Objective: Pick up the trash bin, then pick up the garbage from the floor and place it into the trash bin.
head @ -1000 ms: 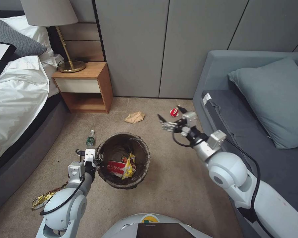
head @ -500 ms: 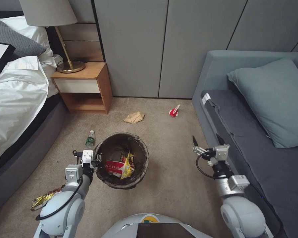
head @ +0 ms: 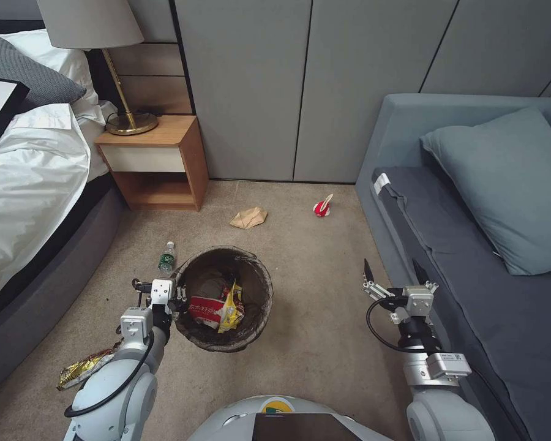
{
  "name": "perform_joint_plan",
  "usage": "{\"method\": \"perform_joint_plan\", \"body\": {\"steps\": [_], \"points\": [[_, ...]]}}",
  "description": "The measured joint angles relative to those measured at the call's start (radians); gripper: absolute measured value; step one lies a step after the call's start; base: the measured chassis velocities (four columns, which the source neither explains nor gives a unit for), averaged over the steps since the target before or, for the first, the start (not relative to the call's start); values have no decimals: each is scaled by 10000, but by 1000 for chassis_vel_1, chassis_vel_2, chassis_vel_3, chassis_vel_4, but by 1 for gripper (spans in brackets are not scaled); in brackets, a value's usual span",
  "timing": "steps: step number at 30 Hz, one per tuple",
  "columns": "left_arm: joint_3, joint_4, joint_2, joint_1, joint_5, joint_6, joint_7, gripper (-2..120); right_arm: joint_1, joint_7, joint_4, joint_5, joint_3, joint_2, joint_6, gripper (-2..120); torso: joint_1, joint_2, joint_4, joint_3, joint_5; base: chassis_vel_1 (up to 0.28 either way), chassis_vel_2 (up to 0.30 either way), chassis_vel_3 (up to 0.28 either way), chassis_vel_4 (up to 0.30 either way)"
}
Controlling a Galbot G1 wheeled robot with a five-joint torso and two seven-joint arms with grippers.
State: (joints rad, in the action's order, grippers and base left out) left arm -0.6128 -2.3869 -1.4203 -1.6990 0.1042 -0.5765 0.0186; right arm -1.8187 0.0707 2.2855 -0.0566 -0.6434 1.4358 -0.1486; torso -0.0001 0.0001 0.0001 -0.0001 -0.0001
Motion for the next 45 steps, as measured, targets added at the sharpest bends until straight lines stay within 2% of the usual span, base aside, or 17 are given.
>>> {"method": "perform_joint_plan", "body": {"steps": [45], "points": [[12,-100,-62,86,-6,-11,-97,2,161,133,169,-161,113,-285,712,100,1,-1,0,1,1,0,0,0,0]]}}
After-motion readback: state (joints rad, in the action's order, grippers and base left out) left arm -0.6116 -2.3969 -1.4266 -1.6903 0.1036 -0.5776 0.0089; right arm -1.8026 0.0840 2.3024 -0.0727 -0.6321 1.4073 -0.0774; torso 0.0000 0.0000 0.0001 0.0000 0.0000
